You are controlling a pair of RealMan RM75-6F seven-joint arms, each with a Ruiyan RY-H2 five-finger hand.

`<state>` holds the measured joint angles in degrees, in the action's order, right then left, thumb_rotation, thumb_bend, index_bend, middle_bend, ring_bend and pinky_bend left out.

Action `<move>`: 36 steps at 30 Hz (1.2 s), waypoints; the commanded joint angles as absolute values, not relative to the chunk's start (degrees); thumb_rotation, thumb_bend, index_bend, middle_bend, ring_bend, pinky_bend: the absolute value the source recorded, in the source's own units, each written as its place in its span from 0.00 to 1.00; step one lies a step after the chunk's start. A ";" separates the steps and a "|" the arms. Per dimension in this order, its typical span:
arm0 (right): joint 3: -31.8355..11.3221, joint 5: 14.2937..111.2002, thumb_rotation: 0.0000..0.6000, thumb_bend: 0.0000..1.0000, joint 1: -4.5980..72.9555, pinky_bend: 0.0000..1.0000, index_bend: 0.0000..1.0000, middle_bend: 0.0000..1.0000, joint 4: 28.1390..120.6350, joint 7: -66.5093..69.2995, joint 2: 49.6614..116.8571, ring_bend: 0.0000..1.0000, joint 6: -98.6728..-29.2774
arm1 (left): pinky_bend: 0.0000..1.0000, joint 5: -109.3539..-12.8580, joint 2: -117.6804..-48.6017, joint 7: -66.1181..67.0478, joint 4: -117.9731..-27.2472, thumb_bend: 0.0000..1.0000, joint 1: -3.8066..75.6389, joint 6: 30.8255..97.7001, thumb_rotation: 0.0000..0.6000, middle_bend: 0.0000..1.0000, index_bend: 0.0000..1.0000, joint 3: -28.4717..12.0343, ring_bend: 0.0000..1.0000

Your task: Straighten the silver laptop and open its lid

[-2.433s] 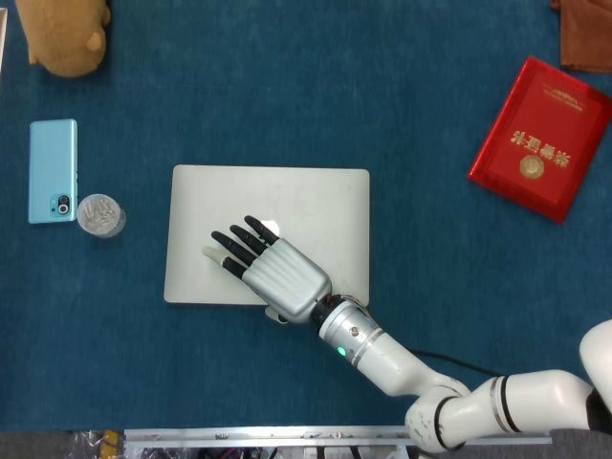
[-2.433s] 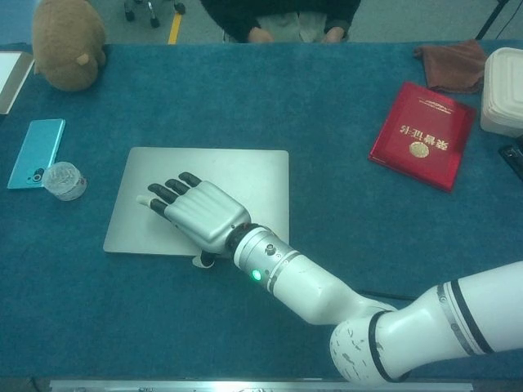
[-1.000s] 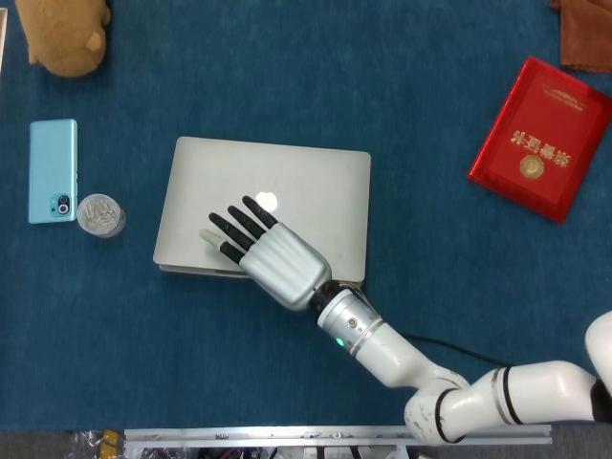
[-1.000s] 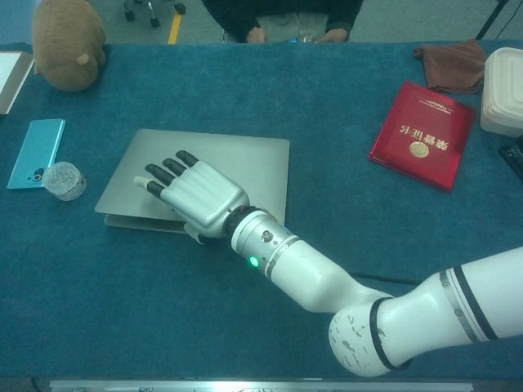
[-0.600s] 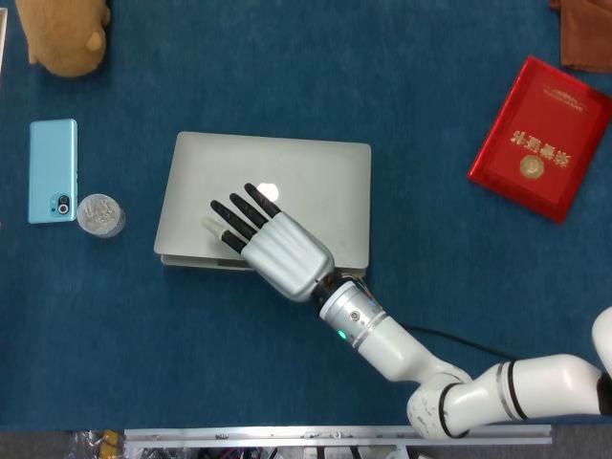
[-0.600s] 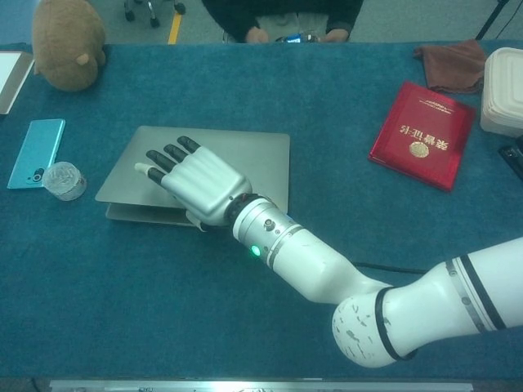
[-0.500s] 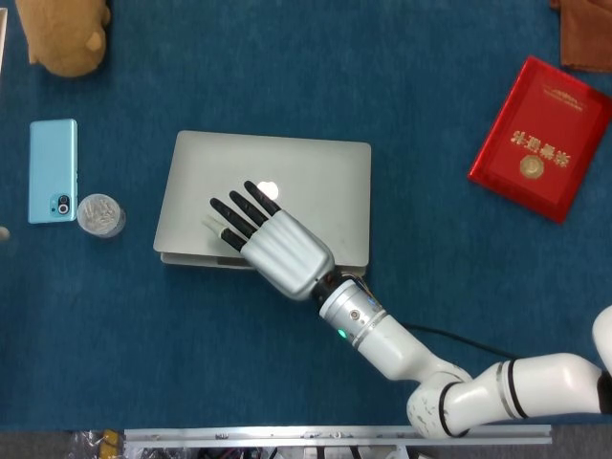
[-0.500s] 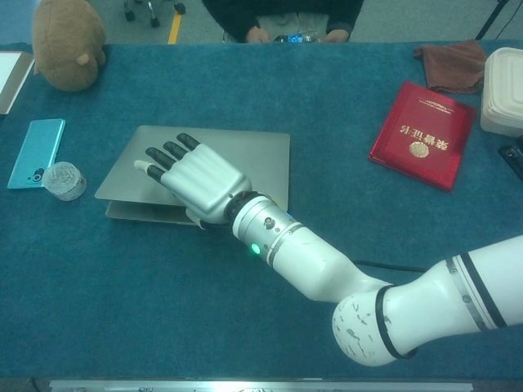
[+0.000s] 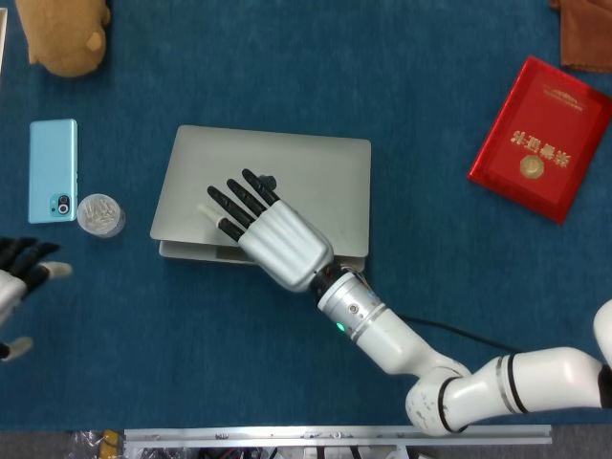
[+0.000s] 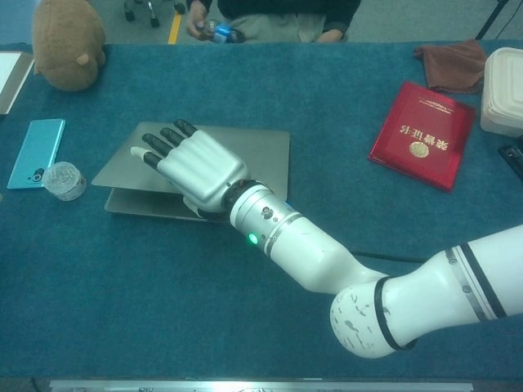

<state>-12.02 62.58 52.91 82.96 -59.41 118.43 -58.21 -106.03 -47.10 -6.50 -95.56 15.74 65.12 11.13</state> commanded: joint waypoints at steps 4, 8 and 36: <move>-11.91 62.12 1.00 0.38 53.16 0.03 0.00 0.01 83.42 -59.98 117.82 0.00 -58.85 | 0.09 -109.67 -48.15 -6.91 -96.43 0.17 18.69 62.71 1.00 0.02 0.12 12.61 0.01; -11.84 61.98 1.00 0.39 53.48 0.03 0.00 0.01 83.81 -60.51 117.47 0.00 -59.18 | 0.08 -111.11 -49.16 -6.59 -96.81 0.17 20.16 61.22 1.00 0.00 0.06 13.18 0.00; -12.15 60.02 1.00 0.38 55.57 0.03 0.00 0.01 85.38 -63.21 116.08 0.00 -61.43 | 0.04 -106.50 -57.83 1.18 -99.28 0.17 28.76 49.39 1.00 0.00 0.00 11.29 0.00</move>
